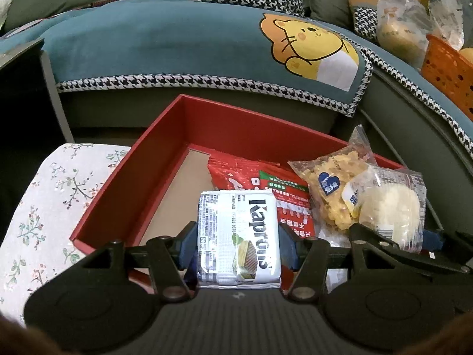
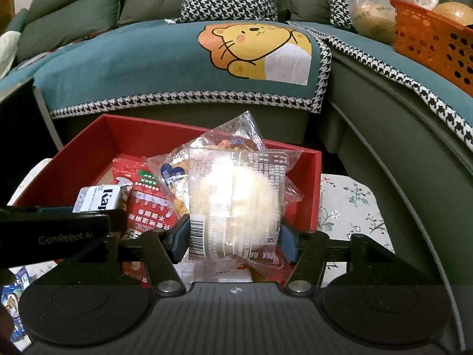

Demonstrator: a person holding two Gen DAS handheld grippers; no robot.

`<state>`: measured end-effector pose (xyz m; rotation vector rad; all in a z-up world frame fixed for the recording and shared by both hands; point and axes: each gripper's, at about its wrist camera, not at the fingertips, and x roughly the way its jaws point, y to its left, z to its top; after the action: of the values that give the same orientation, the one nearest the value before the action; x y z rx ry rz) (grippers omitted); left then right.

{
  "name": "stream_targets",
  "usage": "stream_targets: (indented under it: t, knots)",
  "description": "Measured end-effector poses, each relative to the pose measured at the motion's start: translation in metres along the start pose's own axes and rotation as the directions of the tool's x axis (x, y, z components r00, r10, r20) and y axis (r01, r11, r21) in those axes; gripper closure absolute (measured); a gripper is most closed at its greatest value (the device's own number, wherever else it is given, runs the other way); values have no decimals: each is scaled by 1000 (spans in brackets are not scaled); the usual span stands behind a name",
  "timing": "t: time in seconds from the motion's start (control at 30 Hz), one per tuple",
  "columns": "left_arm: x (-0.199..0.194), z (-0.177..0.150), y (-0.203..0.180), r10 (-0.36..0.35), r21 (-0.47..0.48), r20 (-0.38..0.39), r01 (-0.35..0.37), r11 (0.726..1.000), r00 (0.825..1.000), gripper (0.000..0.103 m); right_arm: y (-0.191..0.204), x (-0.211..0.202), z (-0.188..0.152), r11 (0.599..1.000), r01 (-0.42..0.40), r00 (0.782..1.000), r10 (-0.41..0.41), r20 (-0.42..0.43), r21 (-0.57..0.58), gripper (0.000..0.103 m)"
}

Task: Organize snacks
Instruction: 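Open both tools to drop the bun pouch and Kaprons wafer into the box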

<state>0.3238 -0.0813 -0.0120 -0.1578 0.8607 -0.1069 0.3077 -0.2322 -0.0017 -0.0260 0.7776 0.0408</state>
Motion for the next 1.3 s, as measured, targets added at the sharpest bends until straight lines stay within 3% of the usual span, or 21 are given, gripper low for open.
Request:
stream_targets:
  t: [0.2,0.6,1.3]
  knots:
    - [2,2,-1,4,-3,3,-4,1000,1000,36,-2,1,1,1000,15,1000,-15,11,-19,27]
    - [-6,6,4,-4,-42,19,5,999,1000,35,-2,-4,4,1000,21,999,-21,38,-13,22]
    - [-49,4,2,-3,-7,75,4,1000,997,31,4,-37,18,999,46,991,-44,129,-15,20]
